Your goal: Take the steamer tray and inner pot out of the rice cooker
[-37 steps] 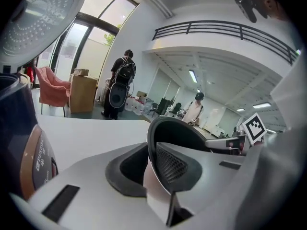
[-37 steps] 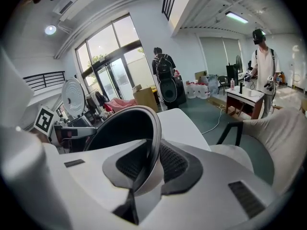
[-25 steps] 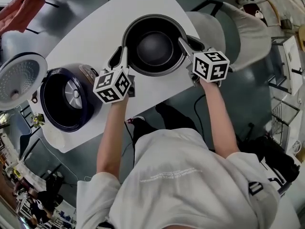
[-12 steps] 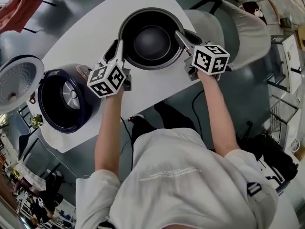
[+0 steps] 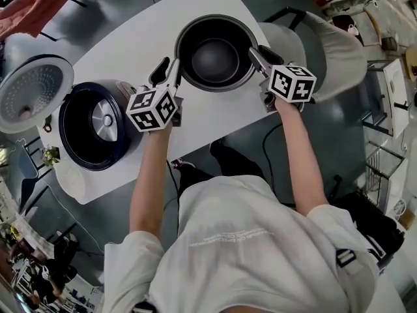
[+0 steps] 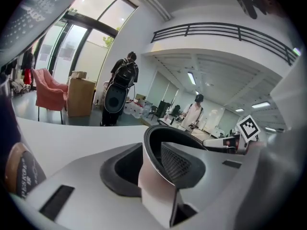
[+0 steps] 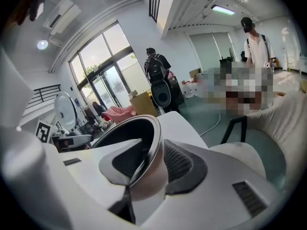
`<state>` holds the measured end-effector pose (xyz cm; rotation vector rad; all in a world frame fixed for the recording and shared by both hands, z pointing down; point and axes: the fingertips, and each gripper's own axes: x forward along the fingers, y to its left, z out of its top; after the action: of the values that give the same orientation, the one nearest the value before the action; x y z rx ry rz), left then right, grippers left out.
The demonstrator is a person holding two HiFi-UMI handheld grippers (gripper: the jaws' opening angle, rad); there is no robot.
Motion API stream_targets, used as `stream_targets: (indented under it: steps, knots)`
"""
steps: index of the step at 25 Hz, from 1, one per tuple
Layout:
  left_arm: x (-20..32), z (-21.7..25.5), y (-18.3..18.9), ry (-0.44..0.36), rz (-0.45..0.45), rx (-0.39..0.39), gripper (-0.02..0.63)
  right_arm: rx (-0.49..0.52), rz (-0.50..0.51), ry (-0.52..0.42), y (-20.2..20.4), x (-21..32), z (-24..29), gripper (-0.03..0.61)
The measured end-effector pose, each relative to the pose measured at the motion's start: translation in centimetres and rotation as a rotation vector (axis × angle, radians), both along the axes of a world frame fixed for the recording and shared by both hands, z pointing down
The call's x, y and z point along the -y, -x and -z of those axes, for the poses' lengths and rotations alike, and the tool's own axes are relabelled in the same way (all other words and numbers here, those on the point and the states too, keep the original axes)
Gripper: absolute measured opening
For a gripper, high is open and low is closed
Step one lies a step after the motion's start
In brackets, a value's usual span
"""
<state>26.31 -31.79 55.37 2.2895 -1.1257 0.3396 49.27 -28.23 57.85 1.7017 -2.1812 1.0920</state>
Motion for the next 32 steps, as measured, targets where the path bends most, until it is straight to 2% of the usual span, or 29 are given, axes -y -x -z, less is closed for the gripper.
stream_targets:
  steps: [5, 10, 15, 22, 32]
  knots:
    - [-1.5, 2.8, 0.6, -0.076, -0.047, -0.008, 0.132, -0.130, -0.003, -0.022, -0.4, -2.1, 2.3, 0.155]
    - [-3.3, 6.3, 1.4, -0.157, -0.082, -0.025, 0.132, -0.227, 0.011, -0.095, 0.6, -3.5, 6.6, 0.150]
    - [-5.5, 9.7, 3.9, -0.186, -0.073, -0.056, 0.132, -0.248, 0.058, -0.182, 3.7, -5.1, 11.2, 0.138]
    - [-8.4, 14.1, 11.5, -0.229, -0.002, -0.042, 0.124, -0.253, 0.160, -0.293, 11.1, -5.5, 15.8, 0.124]
    - [-10.8, 18.1, 25.2, -0.348, 0.161, 0.141, 0.109, -0.245, 0.366, -0.432, 24.7, -5.0, 20.8, 0.117]
